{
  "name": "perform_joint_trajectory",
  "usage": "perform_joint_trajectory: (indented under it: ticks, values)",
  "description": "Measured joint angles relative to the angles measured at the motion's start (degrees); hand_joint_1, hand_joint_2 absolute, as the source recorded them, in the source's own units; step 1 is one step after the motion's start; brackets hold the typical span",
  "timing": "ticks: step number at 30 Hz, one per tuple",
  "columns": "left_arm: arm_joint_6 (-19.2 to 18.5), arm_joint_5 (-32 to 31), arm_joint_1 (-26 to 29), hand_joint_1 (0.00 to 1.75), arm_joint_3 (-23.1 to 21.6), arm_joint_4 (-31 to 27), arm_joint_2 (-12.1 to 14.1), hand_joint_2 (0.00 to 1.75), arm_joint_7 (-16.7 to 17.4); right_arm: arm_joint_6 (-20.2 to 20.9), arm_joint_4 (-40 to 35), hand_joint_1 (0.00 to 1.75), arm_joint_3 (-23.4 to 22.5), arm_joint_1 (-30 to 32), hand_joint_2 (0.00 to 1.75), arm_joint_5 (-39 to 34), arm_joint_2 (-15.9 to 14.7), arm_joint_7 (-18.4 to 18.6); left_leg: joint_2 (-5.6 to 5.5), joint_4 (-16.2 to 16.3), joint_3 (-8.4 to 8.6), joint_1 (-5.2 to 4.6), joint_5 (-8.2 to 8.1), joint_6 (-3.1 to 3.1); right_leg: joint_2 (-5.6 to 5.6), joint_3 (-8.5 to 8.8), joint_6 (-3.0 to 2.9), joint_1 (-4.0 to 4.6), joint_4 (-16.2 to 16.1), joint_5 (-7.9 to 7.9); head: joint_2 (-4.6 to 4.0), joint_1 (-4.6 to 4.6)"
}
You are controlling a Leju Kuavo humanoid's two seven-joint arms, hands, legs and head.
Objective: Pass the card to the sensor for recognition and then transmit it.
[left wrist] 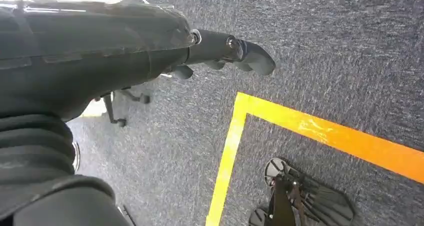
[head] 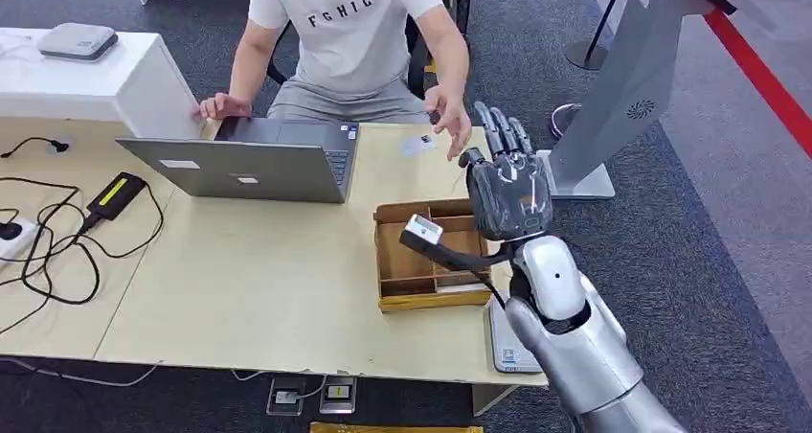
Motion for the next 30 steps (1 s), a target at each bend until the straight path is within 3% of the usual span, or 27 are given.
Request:
perform_joint_trajectory:
  ticks: [9,18,19,20,21,30]
  values:
    - [-0.59,-0.39,0.01,0.0,-0.04,0.0,0.0,0.0,0.0,-0.61,10.32,1.75,0.07,-6.58,1.75,0.81,3.3,1.6,0.0,0.0,-0.02,0.01,0.0,0.0,-0.03,-0.02,0.0,0.01,0.0,-0.01,0.0,0.0]
    - [-0.83,-0.44,0.07,0.0,-0.09,0.0,0.13,0.0,0.5,-0.85,15.21,1.69,0.07,-7.1,1.75,0.87,3.91,1.77,-0.01,0.0,-0.02,0.0,0.0,0.0,-0.07,-0.02,0.0,0.01,0.0,0.0,0.02,0.02]
    - [-0.79,0.13,0.07,0.0,-0.09,0.0,0.13,0.0,0.59,-0.79,15.55,0.0,0.07,-7.11,1.75,0.96,3.91,1.88,-0.01,0.0,-0.03,0.0,0.0,0.0,-0.06,-0.02,0.0,0.01,0.0,0.0,0.02,0.02]
    - [-0.68,0.72,0.07,0.0,-0.09,0.0,0.13,0.0,0.68,-0.66,15.94,0.0,0.07,-7.11,1.75,1.18,3.96,2.1,-0.01,0.0,-0.03,0.0,0.0,0.0,-0.06,-0.02,0.0,0.01,0.0,0.0,0.02,0.02]
    - [-0.66,0.98,0.08,0.0,-0.07,0.0,0.13,0.0,0.81,-0.68,16.33,0.0,0.07,-7.16,0.0,1.33,4.02,2.32,-0.01,0.0,-0.02,0.01,0.0,0.0,-0.05,-0.02,0.0,0.01,0.0,0.0,0.0,0.02]
    - [0.0,1.11,0.07,0.0,-0.07,0.0,0.07,0.0,0.85,-1.71,19.42,0.0,0.04,-7.72,0.0,2.84,4.2,2.12,-0.01,0.0,-0.02,0.01,0.0,0.0,-0.06,-0.02,0.0,0.01,0.0,0.0,0.0,0.04]
